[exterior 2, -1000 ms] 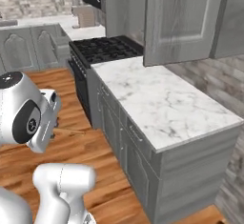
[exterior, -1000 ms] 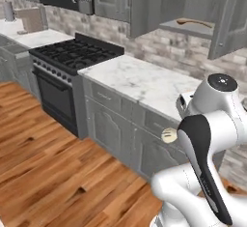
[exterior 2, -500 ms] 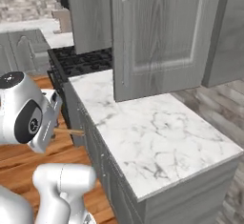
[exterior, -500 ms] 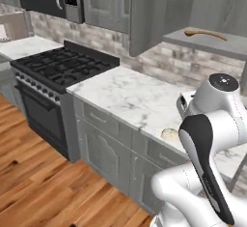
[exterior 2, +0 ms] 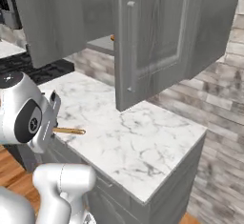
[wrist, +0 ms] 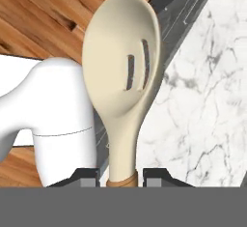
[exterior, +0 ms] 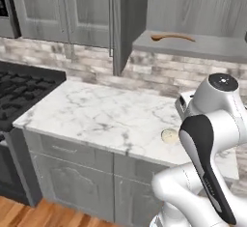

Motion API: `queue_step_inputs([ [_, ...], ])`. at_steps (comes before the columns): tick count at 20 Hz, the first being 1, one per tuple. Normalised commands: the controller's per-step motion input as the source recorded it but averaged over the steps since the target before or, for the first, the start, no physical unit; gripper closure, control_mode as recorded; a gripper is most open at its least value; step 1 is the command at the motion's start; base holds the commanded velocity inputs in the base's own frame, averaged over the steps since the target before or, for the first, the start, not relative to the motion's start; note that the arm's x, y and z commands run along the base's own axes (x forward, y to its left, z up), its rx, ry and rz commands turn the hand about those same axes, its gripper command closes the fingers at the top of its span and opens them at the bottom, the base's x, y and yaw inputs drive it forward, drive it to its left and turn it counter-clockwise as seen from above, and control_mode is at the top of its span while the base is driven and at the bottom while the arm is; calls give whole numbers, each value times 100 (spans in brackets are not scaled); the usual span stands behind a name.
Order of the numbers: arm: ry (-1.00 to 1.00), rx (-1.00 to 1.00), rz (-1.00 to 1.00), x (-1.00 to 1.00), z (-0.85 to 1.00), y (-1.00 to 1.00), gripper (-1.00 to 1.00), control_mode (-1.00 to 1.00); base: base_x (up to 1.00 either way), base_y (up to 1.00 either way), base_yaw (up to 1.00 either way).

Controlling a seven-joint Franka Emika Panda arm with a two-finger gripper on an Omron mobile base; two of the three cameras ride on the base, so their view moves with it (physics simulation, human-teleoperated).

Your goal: Organize the utensils by type. Pick up the wooden spoons from the counter and place them in the open cabinet. Then pick up the metallic utensils from the counter and place them in the open drawer.

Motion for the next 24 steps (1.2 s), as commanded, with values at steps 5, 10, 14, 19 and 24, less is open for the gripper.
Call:
queue_step_inputs([
  [5, 0, 0, 0, 0, 0, 0, 100, 100, 59, 20, -65],
  [10, 0, 0, 0, 0, 0, 0, 100, 100, 43, 22, -54],
  [14, 0, 0, 0, 0, 0, 0, 100, 100, 51, 19, -55],
  [19, 0, 0, 0, 0, 0, 0, 100, 100, 58, 14, -35],
  [24, 0, 0, 0, 0, 0, 0, 100, 100, 63, 21, -19],
])
